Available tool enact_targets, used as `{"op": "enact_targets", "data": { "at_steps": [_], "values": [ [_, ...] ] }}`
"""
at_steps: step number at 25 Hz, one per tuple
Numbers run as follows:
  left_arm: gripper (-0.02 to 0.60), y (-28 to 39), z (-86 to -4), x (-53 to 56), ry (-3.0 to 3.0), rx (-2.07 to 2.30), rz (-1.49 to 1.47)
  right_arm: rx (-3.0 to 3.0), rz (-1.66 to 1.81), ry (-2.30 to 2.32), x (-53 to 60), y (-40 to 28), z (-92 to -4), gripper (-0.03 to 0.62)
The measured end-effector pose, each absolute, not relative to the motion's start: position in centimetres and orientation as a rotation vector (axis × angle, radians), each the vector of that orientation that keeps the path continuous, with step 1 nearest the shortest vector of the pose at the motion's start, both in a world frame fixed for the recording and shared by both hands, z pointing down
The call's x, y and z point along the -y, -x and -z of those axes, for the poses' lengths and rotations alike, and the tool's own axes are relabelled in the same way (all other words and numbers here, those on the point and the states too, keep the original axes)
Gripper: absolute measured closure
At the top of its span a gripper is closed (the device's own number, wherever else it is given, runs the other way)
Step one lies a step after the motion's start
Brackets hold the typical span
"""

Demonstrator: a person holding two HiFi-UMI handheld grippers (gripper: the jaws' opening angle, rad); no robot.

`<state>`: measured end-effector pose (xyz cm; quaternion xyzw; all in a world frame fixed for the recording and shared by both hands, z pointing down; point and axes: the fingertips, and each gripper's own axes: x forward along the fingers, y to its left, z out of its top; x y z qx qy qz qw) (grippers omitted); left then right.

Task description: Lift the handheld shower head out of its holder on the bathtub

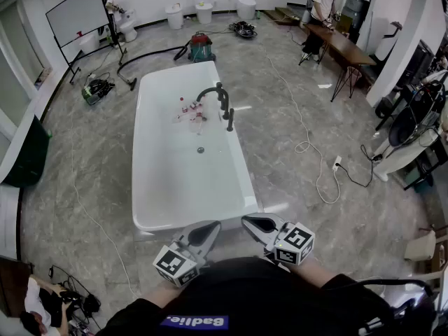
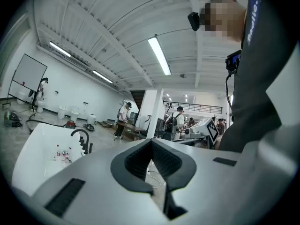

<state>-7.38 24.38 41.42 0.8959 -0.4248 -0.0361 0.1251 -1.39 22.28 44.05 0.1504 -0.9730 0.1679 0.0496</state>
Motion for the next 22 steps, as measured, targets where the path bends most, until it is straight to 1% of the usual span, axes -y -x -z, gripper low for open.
{"op": "enact_targets", "data": {
  "at_steps": [15,22],
  "values": [
    [0.577,6.7,-41.7,-24.1,-2.593,1.261,0.066,2.98,-0.538,-0.45,-22.0,0.8,-44.6,0.592],
    [0.577,5.0,-41.5,-22.6,-2.583,1.304,0.068,2.988,-0.551,-0.443,-20.4,-1.1,-44.8,0.592]
  ]
}}
